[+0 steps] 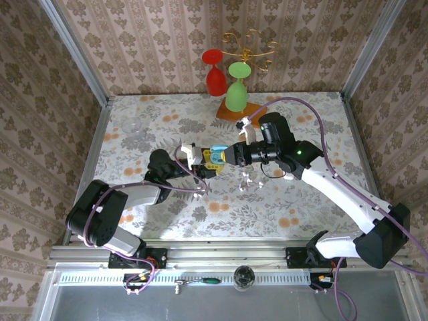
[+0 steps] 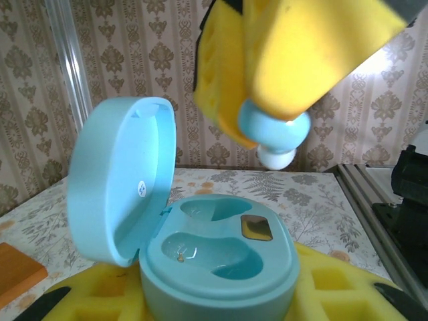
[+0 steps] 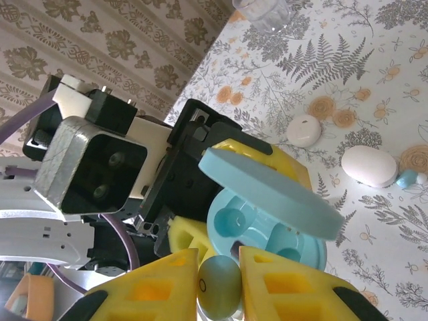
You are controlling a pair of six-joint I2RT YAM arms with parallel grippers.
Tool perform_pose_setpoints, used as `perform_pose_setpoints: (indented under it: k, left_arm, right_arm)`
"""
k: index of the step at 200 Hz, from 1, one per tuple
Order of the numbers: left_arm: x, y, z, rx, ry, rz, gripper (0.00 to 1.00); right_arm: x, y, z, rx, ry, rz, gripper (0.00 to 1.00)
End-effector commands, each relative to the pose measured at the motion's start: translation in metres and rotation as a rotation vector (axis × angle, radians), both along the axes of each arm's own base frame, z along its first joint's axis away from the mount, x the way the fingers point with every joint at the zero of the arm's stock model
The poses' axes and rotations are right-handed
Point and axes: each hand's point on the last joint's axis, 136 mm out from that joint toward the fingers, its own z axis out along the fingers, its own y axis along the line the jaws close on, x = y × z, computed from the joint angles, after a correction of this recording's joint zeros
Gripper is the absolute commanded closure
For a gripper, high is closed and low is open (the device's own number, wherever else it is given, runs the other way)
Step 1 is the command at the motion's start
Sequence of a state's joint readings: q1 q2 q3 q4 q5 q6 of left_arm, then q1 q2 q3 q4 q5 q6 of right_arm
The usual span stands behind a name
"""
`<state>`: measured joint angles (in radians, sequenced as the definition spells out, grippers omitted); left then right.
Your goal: Insert the wireless bluetooth earbuds into the charging case
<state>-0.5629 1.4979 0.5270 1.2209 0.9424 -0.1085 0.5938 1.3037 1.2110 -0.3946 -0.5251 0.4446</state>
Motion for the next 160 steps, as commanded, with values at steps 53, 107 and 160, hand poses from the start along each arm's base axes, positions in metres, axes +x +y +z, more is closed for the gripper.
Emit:
perform_pose_setpoints:
  k: [53,107,160]
  left_arm:
    - [-0.013,-0.002,0.023,-0.043,-0.079,-0.054,0.66]
    - [-0.015,0.0,0.024,-0.044,-0.083,-0.056,0.66]
    - [-0.015,0.001,0.025,-0.046,-0.085,-0.059,0.66]
  right_arm:
    - [0.006,0.006,0.001,-0.004,-0.041,0.021,0.78]
    - [0.011,0.003,-0.007,-0.036,-0.038,0.002,0.78]
    - [0.015,-0.003,-0.016,-0.071,-0.035,-0.031,0.78]
